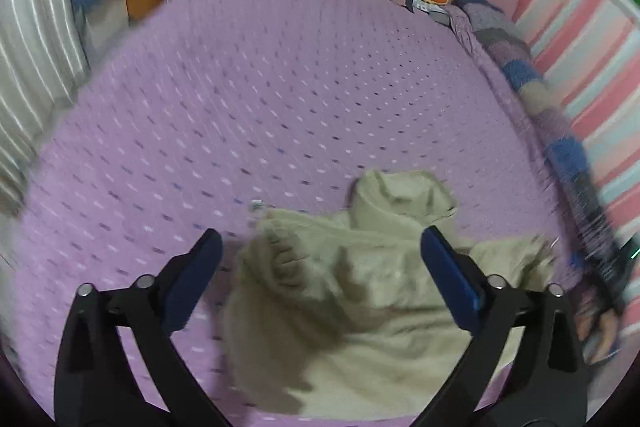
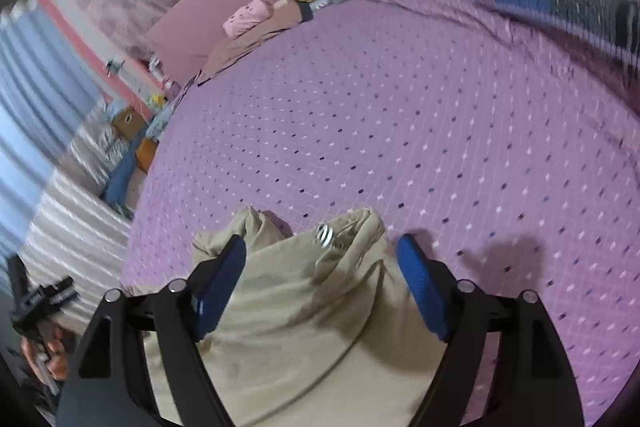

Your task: Fold large clothes

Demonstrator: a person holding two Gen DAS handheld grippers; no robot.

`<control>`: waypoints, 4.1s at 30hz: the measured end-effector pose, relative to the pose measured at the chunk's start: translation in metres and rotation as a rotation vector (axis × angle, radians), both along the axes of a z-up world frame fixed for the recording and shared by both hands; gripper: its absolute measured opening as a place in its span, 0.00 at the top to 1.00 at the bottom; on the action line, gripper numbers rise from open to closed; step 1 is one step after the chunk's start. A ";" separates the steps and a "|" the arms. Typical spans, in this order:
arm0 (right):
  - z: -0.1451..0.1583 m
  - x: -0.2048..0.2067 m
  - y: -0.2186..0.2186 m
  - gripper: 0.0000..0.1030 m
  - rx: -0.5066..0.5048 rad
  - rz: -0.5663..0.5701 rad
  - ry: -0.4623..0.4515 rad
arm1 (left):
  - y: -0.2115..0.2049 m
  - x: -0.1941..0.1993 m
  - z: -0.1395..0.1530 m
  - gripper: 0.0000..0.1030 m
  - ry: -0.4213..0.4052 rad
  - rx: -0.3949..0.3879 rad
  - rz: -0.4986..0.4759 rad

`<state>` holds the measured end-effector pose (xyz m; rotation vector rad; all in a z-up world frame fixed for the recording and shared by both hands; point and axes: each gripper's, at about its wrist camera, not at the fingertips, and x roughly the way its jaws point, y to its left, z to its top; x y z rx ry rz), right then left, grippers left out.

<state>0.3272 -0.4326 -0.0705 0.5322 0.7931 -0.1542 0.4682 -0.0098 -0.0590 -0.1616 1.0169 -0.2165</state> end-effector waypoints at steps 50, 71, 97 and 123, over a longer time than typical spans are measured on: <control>-0.128 0.141 0.120 1.00 -0.239 0.219 0.251 | -0.118 0.086 -0.171 0.89 0.117 0.308 -0.009; -0.083 0.021 0.166 0.98 -0.163 0.332 0.207 | -0.125 -0.052 -0.119 0.82 0.059 0.181 -0.150; -0.077 0.024 0.167 0.35 -0.318 0.246 -0.055 | -0.109 -0.029 -0.096 0.36 -0.175 0.136 -0.059; -0.125 0.149 0.165 0.26 -0.362 0.002 -0.116 | -0.113 0.089 -0.160 1.00 -0.200 0.172 0.138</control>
